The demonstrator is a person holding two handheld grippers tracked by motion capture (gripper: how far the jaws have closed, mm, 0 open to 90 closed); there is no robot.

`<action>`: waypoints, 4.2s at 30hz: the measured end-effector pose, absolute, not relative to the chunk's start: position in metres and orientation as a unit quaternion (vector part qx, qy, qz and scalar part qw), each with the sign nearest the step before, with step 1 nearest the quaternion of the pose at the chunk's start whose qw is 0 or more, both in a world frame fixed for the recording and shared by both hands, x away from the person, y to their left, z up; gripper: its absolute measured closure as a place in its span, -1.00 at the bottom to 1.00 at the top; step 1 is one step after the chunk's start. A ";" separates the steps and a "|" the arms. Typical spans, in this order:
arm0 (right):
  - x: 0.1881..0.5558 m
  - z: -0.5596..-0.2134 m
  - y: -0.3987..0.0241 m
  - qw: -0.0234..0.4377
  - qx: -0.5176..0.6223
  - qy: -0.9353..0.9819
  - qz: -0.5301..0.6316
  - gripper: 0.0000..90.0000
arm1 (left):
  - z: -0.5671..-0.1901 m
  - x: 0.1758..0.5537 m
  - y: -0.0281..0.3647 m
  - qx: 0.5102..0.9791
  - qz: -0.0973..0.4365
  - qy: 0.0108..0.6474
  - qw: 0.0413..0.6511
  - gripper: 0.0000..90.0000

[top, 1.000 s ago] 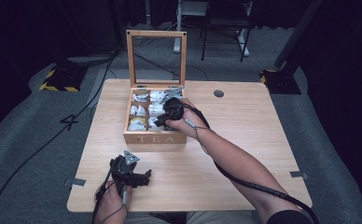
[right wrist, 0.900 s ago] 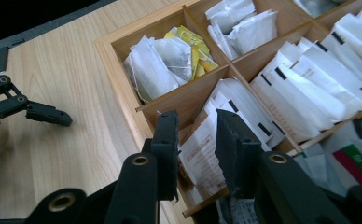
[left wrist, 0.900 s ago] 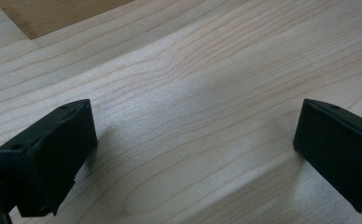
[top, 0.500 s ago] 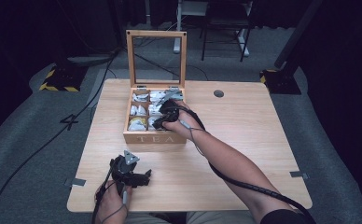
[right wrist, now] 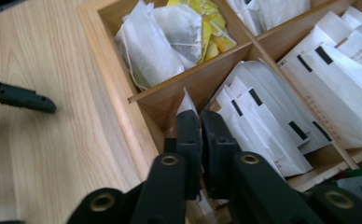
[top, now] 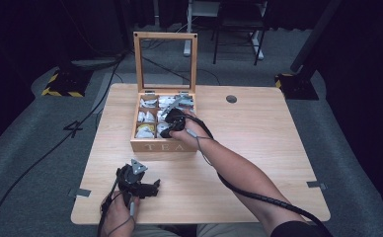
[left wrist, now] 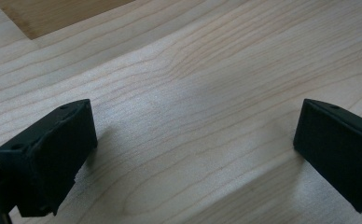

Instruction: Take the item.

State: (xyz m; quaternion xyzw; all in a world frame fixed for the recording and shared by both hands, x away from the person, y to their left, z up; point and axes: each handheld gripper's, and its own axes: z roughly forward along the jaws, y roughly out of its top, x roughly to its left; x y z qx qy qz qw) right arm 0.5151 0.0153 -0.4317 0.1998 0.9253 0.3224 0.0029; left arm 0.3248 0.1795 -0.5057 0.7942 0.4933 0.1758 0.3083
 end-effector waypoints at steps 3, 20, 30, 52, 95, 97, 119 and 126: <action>0.513 -0.431 0.016 0.005 0.189 0.930 0.316 1.00 | -0.506 0.325 0.179 0.794 0.176 0.493 0.308 -1.00; 0.512 -0.407 0.004 0.034 0.177 0.916 0.359 1.00 | -0.506 0.325 0.179 0.794 0.175 0.493 0.308 -1.00; 0.507 -0.385 -0.013 0.042 0.168 0.899 0.403 1.00 | -0.506 0.325 0.179 0.794 0.175 0.493 0.308 -1.00; 0.487 -0.347 -0.084 0.033 0.192 0.854 0.483 1.00 | -0.505 0.330 0.178 0.794 0.176 0.495 0.306 -1.00; 0.469 -0.346 -0.274 0.097 0.297 0.813 0.492 1.00 | -0.506 0.329 0.177 0.790 0.179 0.499 0.307 -1.00; 0.469 -0.348 -0.282 0.101 0.306 0.810 0.490 1.00 | -0.506 0.329 0.177 0.790 0.179 0.499 0.307 -1.00; 0.484 -0.414 -0.327 0.081 0.391 0.801 0.446 1.00 | -0.506 0.329 0.177 0.789 0.178 0.501 0.307 -1.00; 0.485 -0.434 -0.329 0.069 0.405 0.799 0.439 1.00 | -0.506 0.329 0.177 0.789 0.178 0.501 0.307 -1.00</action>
